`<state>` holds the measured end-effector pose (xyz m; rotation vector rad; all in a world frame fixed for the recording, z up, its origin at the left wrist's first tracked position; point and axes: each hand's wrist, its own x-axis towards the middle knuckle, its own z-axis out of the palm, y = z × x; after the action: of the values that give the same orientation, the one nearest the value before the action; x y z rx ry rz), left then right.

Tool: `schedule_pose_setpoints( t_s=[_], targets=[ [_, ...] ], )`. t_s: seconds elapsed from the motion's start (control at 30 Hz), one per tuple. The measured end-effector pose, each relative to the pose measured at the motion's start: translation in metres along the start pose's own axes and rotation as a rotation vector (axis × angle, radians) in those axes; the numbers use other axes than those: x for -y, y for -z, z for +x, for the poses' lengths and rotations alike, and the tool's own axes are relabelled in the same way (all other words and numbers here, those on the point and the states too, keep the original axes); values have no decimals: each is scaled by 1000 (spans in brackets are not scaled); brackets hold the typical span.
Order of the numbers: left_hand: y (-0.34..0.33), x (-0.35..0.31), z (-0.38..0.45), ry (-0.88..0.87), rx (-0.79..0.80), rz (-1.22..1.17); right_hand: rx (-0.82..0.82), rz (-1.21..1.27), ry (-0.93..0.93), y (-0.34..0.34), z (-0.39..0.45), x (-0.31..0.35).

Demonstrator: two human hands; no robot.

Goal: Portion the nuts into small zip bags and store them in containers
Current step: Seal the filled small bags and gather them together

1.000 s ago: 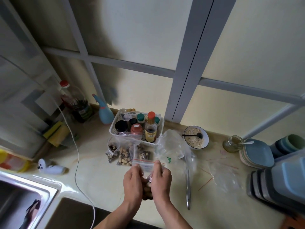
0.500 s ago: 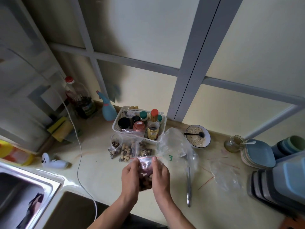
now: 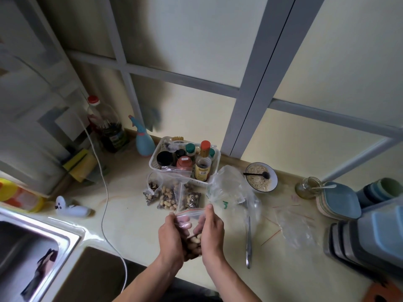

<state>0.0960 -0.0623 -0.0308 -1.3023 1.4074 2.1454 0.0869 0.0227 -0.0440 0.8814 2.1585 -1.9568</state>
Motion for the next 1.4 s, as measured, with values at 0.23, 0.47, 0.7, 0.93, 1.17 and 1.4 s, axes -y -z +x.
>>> schedule_pose_setpoints(
  t_s=[0.23, 0.47, 0.7, 0.93, 1.17, 1.4],
  targets=[
    [7, 5, 4, 25, 103, 12, -9, -52, 46, 6, -1, -8],
    [12, -3, 18, -233, 191, 342, 220, -378, 235, 33, 22, -2],
    [8, -5, 16, -285, 384, 518, 307, -412, 203, 38, 21, 0],
    [5, -3, 17, -218, 348, 438, 299, -369, 162, 38, 21, 0],
    [8, -3, 21, -207, 387, 512, 289, -402, 206, 36, 23, -8],
    [10, -2, 19, -239, 393, 487, 310, -385, 200, 35, 23, -9]
  ],
)
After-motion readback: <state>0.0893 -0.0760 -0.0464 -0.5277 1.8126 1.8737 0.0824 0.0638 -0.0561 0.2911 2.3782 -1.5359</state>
